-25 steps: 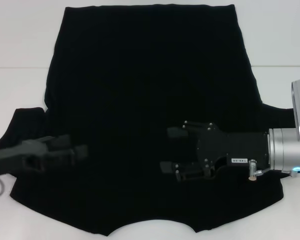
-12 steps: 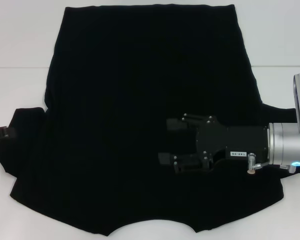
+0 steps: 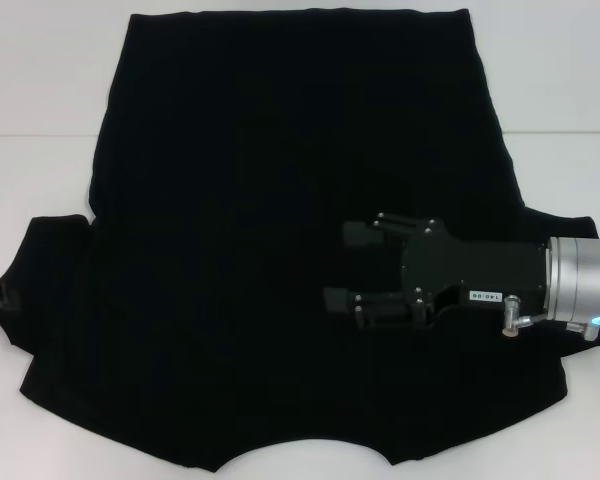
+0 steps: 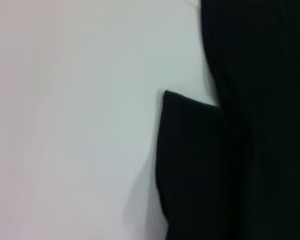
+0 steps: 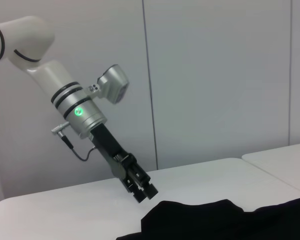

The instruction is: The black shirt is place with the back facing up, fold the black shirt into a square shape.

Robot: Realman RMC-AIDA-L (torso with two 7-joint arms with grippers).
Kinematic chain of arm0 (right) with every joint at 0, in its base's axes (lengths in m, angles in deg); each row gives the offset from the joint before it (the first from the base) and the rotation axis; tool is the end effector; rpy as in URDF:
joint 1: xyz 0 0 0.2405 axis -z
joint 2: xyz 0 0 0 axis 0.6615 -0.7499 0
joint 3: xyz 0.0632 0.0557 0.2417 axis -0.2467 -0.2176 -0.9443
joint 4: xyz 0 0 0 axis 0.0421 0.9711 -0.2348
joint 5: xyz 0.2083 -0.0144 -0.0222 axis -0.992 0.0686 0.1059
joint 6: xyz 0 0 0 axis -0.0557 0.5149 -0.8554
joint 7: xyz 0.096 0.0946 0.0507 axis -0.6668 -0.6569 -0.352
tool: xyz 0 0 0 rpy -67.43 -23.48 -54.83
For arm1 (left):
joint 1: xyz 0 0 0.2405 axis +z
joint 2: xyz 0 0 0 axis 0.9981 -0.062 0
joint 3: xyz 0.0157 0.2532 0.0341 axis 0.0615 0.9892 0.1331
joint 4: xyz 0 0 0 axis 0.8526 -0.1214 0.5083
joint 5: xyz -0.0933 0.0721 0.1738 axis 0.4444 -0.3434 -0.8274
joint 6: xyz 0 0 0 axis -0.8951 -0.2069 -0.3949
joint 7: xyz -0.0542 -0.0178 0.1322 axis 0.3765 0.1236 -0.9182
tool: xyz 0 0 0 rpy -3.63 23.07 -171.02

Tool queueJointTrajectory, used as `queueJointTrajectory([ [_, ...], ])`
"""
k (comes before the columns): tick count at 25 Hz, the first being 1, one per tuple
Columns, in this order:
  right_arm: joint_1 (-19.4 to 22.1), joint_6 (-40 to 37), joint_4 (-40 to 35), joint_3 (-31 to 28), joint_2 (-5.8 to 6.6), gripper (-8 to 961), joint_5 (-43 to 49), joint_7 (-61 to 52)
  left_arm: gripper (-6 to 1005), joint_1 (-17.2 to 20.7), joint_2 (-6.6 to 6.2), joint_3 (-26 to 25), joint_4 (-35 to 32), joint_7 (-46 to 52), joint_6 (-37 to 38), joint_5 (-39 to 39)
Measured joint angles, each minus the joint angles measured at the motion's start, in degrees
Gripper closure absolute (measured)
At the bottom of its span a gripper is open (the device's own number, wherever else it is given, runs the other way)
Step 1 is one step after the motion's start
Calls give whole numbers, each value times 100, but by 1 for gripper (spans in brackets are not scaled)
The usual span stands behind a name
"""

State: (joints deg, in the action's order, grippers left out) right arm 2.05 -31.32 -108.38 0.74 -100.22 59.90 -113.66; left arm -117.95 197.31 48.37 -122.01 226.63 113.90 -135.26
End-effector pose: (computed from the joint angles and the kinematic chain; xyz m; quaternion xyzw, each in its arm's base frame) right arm 0.2065 0.3503 -0.0411 -0.9496 0.0912 0.2841 0.0960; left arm -0.3599 0.3274 0.1173 -0.6731 -0.6788 -0.0752 0.2836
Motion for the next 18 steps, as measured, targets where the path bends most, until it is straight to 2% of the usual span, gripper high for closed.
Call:
queueJointTrajectory([
  [11, 52, 1, 0, -49, 32, 38, -47, 0, 126, -164, -33, 61, 640, 132, -394, -138],
  [18, 82, 0, -7, -119, 41, 38, -48, 0, 133, -199, -7, 79, 672, 136, -407, -145],
])
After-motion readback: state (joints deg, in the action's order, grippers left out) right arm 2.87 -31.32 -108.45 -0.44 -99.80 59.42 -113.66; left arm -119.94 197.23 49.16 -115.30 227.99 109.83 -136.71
